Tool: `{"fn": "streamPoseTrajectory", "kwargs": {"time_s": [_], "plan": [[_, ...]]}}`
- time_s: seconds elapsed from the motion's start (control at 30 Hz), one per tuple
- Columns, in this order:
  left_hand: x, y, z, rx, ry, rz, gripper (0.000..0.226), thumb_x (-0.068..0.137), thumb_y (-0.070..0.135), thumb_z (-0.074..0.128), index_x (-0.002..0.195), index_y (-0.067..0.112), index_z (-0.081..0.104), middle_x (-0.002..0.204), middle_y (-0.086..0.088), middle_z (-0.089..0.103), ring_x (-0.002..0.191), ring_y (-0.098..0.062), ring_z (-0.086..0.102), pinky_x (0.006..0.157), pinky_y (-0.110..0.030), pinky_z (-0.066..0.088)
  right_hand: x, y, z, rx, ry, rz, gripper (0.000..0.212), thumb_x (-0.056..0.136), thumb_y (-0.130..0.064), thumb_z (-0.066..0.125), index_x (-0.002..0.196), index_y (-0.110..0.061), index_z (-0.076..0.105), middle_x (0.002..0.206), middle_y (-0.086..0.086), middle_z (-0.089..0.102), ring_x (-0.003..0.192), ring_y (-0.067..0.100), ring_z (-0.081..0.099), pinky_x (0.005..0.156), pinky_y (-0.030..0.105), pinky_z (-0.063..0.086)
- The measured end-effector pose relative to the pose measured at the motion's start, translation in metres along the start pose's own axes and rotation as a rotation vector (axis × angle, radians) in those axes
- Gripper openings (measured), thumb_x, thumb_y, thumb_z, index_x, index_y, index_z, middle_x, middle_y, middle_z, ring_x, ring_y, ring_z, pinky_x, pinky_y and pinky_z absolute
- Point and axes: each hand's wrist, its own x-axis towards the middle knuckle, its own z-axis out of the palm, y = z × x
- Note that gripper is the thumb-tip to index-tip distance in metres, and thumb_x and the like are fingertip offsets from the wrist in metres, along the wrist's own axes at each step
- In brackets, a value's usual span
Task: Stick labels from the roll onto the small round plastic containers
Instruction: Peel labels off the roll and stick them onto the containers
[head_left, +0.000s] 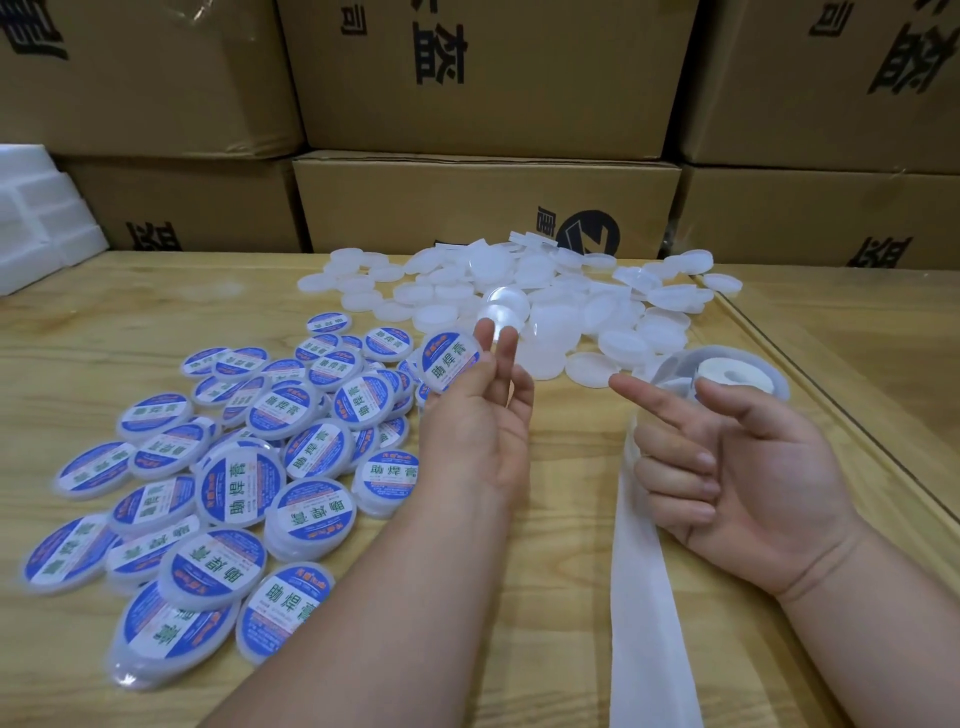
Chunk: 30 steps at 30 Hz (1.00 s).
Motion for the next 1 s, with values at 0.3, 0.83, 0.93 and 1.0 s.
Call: {"fn": "streamPoseTrajectory", "kwargs": {"time_s": [0.3,0.83,0.93,1.0], "plan": [[-0.002,0.005,0.002,-0.105,-0.001,-0.020,0.020,0.104,0.009,0.051,0.118,-0.001,0.060,0.115,-0.005,0.076,0.100,-0.018,0.075,0.084,-0.037,0.062,0.003,0.001,0.001,-0.014,0.091,-0.096,0.052,0.081,-0.034,0.055,0.129,-0.015,0.064,0.060,-0.003,0.024,0.050,0.010,0.015,0.039,0.023,0.017],[-0.010,-0.048,-0.022,2.050,-0.360,0.445,0.070,0.091,0.032,0.046,0.157,0.032,0.022,0.170,0.001,0.004,0.156,-0.022,-0.010,0.125,-0.041,0.002,0.009,0.025,0.010,-0.581,0.442,-0.520,0.034,0.086,-0.017,0.061,0.055,-0.025,0.048,0.050,-0.006,0.032,0.044,0.008,0.026,0.039,0.021,0.025],[0.010,-0.057,-0.016,2.222,-0.217,0.417,0.082,0.089,0.063,0.039,0.159,0.036,0.007,0.168,-0.006,-0.018,0.152,-0.032,-0.023,0.123,-0.052,-0.005,0.007,0.026,0.011,-0.674,0.511,-0.627,0.033,0.086,-0.014,0.061,0.056,-0.025,0.051,0.047,-0.012,0.040,0.043,0.003,0.034,0.042,0.015,0.032],[0.029,-0.060,-0.010,2.258,-0.200,0.423,0.091,0.084,0.077,0.036,0.159,0.040,0.001,0.168,-0.005,-0.020,0.152,-0.034,-0.023,0.122,-0.057,-0.003,0.006,0.026,0.010,-0.728,0.586,-0.693,0.035,0.091,-0.006,0.060,0.060,-0.020,0.052,0.047,-0.013,0.041,0.045,0.003,0.035,0.044,0.015,0.033]]}}
